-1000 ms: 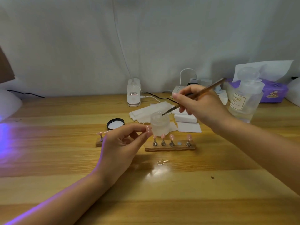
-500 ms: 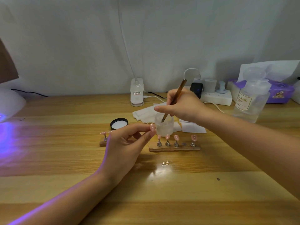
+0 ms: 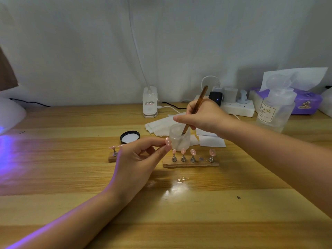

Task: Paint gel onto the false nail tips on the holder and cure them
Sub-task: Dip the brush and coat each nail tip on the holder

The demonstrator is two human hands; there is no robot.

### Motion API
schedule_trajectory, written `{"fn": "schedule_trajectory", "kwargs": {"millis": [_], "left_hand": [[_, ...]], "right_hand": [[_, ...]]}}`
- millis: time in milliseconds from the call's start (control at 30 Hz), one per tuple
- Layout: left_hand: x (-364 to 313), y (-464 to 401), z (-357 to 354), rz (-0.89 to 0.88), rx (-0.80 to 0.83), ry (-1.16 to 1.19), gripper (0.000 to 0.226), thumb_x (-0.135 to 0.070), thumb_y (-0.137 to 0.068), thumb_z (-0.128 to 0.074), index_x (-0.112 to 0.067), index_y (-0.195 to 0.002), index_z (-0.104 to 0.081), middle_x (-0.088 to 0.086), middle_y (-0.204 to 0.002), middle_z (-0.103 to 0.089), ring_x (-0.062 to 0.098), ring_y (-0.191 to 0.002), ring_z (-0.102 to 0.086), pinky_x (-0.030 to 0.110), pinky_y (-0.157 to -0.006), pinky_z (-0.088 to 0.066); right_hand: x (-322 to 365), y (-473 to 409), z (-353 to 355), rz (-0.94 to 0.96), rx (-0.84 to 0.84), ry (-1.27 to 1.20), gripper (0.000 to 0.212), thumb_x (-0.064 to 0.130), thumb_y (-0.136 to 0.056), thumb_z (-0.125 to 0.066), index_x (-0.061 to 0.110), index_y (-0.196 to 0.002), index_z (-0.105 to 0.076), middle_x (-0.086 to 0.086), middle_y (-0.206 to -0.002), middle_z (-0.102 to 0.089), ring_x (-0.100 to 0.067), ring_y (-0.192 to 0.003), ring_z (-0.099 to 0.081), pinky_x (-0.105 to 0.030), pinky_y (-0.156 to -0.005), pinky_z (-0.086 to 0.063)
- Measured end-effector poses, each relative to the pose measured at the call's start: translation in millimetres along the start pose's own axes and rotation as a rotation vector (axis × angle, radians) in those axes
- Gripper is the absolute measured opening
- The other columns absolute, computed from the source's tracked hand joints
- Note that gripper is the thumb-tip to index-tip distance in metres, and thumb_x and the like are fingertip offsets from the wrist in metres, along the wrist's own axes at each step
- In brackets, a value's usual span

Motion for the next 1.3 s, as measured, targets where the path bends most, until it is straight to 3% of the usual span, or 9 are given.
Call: {"fn": "schedule_trajectory", "kwargs": {"millis": [67,233,433,733,1000,1167,1300], "left_hand": [[-1,0,0,-0.007,0.003,-0.002,0.019,-0.013,-0.073,-0.067,-0.016,-0.091,-0.07,-0.016,-0.073,-0.068,0.002,-0.061,-0.059,0.013,-0.059,-0.048],[-1,1,0,-0.006,0.01,0.007,0.018,-0.016,-0.074,-0.066,-0.019,-0.091,-0.069,-0.017,-0.075,-0.069,0.002,-0.06,-0.058,0.013,-0.058,-0.047],[-2,0,-1,-0.01,0.015,0.002,0.018,-0.018,-0.074,-0.066,-0.02,-0.091,-0.069,-0.018,-0.071,-0.067,0.0,-0.057,-0.055,0.013,-0.058,-0.047],[-1,1,0,0.0,0.029,-0.004,0.019,-0.016,-0.074,-0.065,-0.017,-0.092,-0.07,-0.015,-0.074,-0.069,0.001,-0.059,-0.055,0.013,-0.058,-0.047],[-3,2,-1,-0.008,0.025,-0.031,0.02,-0.019,-0.073,-0.065,-0.019,-0.092,-0.07,-0.001,-0.084,-0.071,0.021,-0.071,-0.064,0.033,-0.065,-0.055],[-4,2,-3,-0.045,0.079,-0.051,0.021,-0.017,-0.074,-0.064,-0.019,-0.094,-0.069,0.0,-0.085,-0.071,0.022,-0.073,-0.064,0.04,-0.06,-0.052],[-5,3,-5,-0.074,0.111,-0.084,0.019,-0.015,-0.075,-0.065,-0.017,-0.094,-0.071,-0.001,-0.082,-0.07,0.024,-0.067,-0.061,0.038,-0.048,-0.047]], "right_hand": [[0,1,-1,-0.005,0.012,-0.007,0.031,0.028,-0.08,-0.07,0.014,-0.059,-0.052,0.003,-0.05,-0.052,-0.002,-0.044,-0.049,-0.019,-0.055,-0.045],[2,-1,11,0.023,-0.099,-0.032,0.033,0.032,-0.08,-0.069,0.014,-0.058,-0.052,0.005,-0.046,-0.052,0.003,-0.037,-0.048,-0.008,-0.043,-0.038],[-13,3,30,-0.057,-0.299,-0.261,0.038,0.031,-0.083,-0.066,0.014,-0.055,-0.048,0.009,-0.037,-0.048,0.0,-0.037,-0.047,-0.017,-0.05,-0.04],[-34,13,33,-0.099,-0.327,-0.411,0.032,0.031,-0.086,-0.062,0.014,-0.06,-0.052,0.01,-0.036,-0.047,0.0,-0.036,-0.046,-0.01,-0.043,-0.042],[-33,35,44,-0.04,-0.469,-0.491,0.032,0.031,-0.089,-0.056,0.018,-0.061,-0.053,0.013,-0.039,-0.05,0.003,-0.038,-0.048,-0.009,-0.044,-0.042],[-24,72,31,0.11,-0.392,-0.482,0.039,0.047,-0.085,-0.037,0.019,-0.08,-0.063,0.003,-0.059,-0.067,-0.005,-0.05,-0.06,-0.013,-0.049,-0.047],[-19,104,12,0.49,-0.394,-0.163,0.034,0.035,-0.096,-0.037,0.016,-0.084,-0.064,0.005,-0.077,-0.066,-0.003,-0.073,-0.061,-0.013,-0.066,-0.047]]}}
Point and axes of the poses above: each hand's wrist, its own y-axis away from the middle knuckle, its own z-axis out of the back of the hand, x = y × z, the point moved 3 cm from there along -y, towards the middle knuckle
